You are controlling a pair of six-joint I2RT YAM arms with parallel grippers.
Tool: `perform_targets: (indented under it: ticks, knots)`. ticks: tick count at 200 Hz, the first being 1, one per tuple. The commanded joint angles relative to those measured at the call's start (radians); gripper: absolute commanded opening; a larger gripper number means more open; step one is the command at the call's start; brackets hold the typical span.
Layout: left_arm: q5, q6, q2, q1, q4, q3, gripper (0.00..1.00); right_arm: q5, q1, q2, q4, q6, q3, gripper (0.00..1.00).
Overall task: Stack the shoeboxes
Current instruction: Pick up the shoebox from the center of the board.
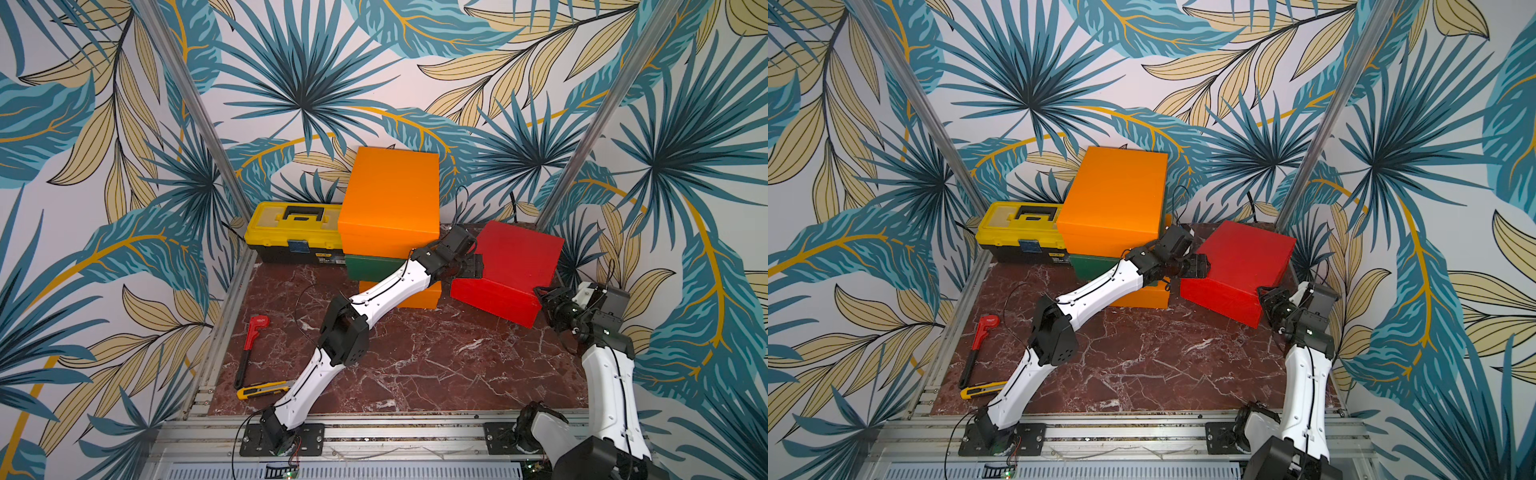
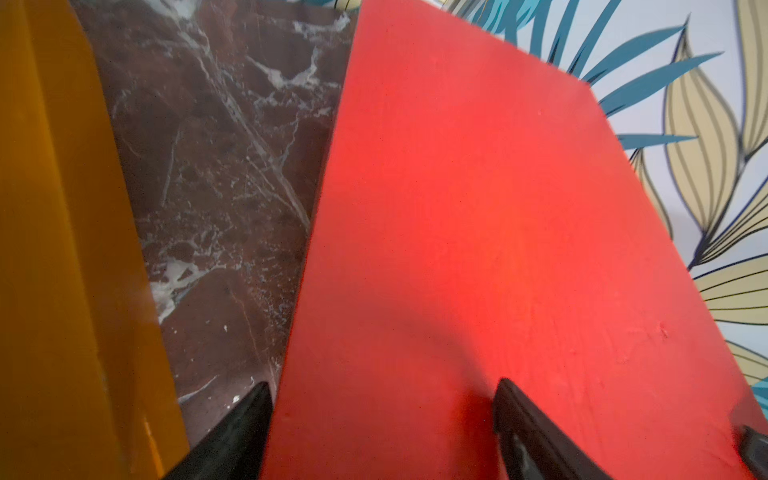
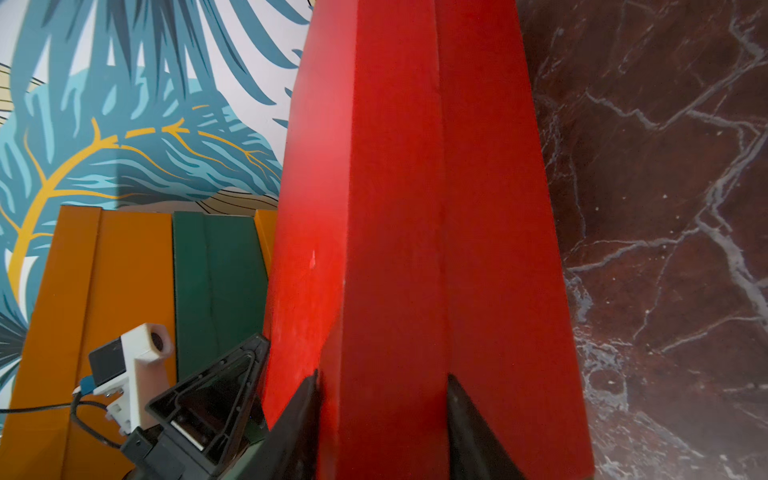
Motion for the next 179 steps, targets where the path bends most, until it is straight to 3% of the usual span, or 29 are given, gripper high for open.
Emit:
perform_targets:
  ticks: [1, 29, 54, 99, 104, 179]
  knots:
    - [0.283, -0.007, -0.073, -0.167, 0.087, -0.043, 0.89, -0.241, 0.016, 0.043, -0.069, -0.050, -0.058, 0.41]
    - [0.294, -0.009, -0.087, -0.157, 0.088, -0.066, 0.93, -0.208, -0.022, 0.045, -0.121, -0.102, -0.050, 0.69]
    - [0.314, -0.011, -0.102, -0.154, 0.087, -0.065, 0.94, -0.177, -0.043, 0.045, -0.173, -0.142, -0.030, 0.81]
    - [0.389, -0.027, -0.129, -0.142, 0.124, -0.072, 0.96, -0.124, -0.062, 0.067, -0.207, -0.177, -0.027, 0.94]
    - [0.396, -0.032, -0.129, -0.141, 0.130, -0.073, 0.96, -0.115, -0.064, 0.072, -0.210, -0.182, -0.023, 0.99]
    - [0.430, -0.058, -0.144, -0.106, 0.132, -0.195, 0.98, -0.117, -0.081, 0.144, -0.122, -0.158, -0.022, 1.00]
